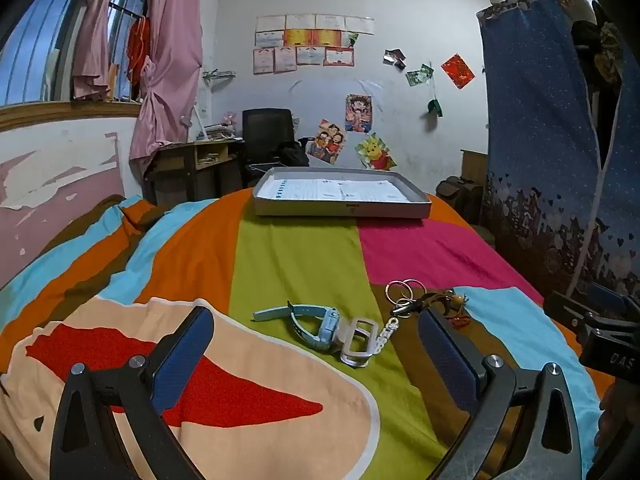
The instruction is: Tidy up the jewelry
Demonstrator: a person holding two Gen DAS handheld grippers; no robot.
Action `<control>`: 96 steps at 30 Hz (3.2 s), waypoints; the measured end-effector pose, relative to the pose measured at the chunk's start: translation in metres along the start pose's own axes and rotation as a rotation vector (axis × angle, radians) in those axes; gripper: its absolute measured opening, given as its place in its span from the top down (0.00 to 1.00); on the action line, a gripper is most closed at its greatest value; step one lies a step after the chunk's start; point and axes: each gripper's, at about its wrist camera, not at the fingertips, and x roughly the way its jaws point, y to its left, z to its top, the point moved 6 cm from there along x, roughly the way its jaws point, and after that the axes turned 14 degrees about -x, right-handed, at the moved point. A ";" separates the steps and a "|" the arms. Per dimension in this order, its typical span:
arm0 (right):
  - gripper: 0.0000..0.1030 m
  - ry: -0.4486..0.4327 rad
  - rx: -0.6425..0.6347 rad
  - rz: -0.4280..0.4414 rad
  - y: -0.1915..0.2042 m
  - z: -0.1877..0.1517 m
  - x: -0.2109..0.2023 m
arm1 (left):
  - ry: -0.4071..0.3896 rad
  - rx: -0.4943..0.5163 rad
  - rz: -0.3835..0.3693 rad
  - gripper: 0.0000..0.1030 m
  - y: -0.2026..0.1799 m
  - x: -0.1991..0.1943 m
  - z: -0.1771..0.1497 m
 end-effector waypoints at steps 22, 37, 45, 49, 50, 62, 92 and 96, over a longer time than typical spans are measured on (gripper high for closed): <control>0.01 0.074 -0.006 -0.011 0.002 -0.014 0.014 | 0.095 -0.005 0.047 0.00 0.007 0.017 -0.016; 0.01 0.071 -0.009 -0.011 0.005 -0.012 0.016 | 0.062 0.021 0.035 0.00 0.001 0.013 -0.014; 0.01 0.071 -0.009 -0.010 0.003 -0.012 0.016 | 0.061 0.020 0.035 0.00 0.002 0.013 -0.014; 0.01 0.071 -0.008 -0.007 0.004 -0.012 0.016 | 0.059 0.021 0.035 0.00 0.001 0.013 -0.014; 0.01 0.070 -0.007 -0.007 0.004 -0.012 0.016 | 0.059 0.022 0.035 0.00 0.001 0.013 -0.014; 0.01 0.065 0.002 0.000 0.003 -0.008 0.014 | 0.056 0.028 0.035 0.00 0.001 0.013 -0.014; 0.01 0.067 0.007 0.001 0.004 -0.009 0.013 | 0.054 0.041 0.033 0.00 0.000 0.014 -0.016; 0.01 0.066 0.006 -0.004 0.004 -0.010 0.013 | 0.058 0.034 0.039 0.00 0.002 0.015 -0.018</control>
